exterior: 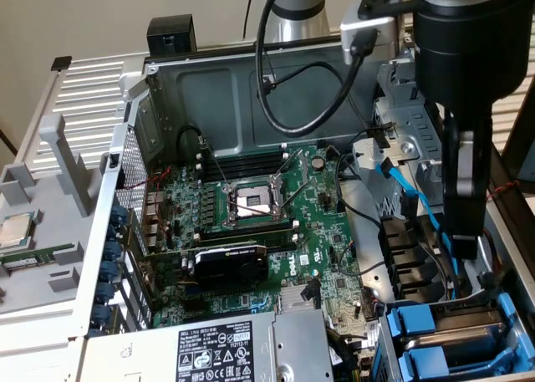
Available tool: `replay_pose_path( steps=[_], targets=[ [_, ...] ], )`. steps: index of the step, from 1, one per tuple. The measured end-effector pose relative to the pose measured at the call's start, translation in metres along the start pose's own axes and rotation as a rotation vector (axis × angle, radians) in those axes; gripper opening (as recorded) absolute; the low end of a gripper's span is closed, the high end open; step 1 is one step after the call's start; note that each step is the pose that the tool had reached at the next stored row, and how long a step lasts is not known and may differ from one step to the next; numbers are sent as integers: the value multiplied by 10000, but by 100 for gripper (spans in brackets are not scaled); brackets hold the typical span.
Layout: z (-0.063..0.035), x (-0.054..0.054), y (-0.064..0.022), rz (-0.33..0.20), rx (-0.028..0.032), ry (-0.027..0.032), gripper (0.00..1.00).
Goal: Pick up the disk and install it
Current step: 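Insert the first disk wire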
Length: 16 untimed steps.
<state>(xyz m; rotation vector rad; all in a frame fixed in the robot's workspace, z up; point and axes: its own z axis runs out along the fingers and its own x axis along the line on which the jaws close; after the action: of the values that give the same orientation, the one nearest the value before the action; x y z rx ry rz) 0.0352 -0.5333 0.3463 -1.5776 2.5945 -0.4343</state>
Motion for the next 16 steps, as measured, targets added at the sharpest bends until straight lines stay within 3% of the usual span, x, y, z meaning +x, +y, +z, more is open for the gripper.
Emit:
replay_pose_path(
  steps=[3, 5, 6, 9, 16],
  targets=[
    [-5, 9, 18, -17, 235, 146, 35],
    [-4, 11, 23, 11, 374, 183, 35],
    [-4, 13, 27, 41, 412, 181, 35],
    [-4, 18, 41, 185, 436, 210, 35],
    [26, 17, 53, 1159, 344, 517, 35]
  ],
)
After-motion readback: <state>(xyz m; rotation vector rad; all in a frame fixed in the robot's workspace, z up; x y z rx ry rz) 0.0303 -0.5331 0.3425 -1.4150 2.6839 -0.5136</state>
